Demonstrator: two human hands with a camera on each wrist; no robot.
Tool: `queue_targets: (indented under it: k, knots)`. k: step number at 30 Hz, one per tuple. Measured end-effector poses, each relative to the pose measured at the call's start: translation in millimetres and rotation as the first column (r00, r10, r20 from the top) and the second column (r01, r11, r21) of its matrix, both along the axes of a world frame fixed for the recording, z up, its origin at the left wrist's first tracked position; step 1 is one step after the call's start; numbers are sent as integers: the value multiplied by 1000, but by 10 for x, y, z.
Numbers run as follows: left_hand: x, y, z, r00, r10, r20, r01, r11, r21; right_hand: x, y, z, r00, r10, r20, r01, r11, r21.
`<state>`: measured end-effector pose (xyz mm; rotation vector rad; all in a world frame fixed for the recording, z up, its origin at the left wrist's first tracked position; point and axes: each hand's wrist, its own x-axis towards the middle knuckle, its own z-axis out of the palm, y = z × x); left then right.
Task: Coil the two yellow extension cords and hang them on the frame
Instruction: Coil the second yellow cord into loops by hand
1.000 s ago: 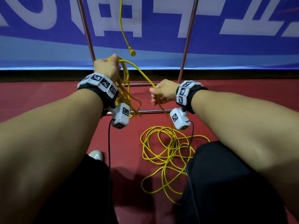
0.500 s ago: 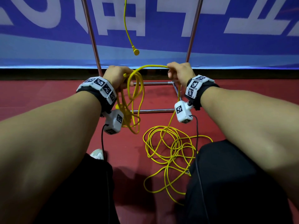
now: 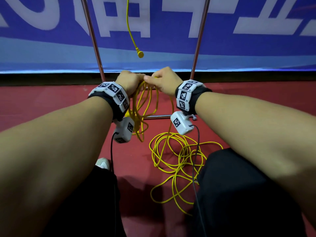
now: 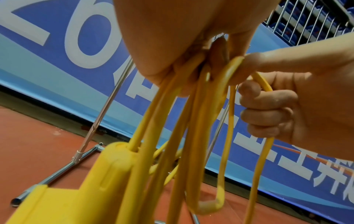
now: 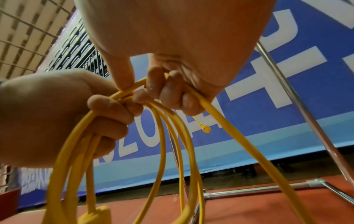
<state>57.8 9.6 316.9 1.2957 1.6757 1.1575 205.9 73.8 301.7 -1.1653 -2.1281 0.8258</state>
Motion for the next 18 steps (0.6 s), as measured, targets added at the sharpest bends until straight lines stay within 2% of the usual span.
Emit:
queue_targets:
  k: [4, 9, 13, 16, 18]
  knots:
    - [-29, 31, -16, 999, 31, -39, -30, 999, 41, 89, 28, -23, 998, 59, -15, -60, 994, -92]
    - [-135, 51, -11, 995, 100, -19, -99, 992, 72, 299, 137, -195, 986, 92, 142, -56, 968, -243]
    - [-179, 31, -6, 996, 93, 5, -93, 992, 82, 465, 173, -235, 1000, -5, 29, 15, 933, -359]
    - [-173, 23, -4, 999, 54, 1, -54, 997, 58, 487, 184, -124, 991, -136, -1, 131, 956, -264]
    - [-154, 5, -1, 1000, 5, -4, -5, 1000, 30, 483, 195, -64, 987, -161, -30, 153, 973, -170]
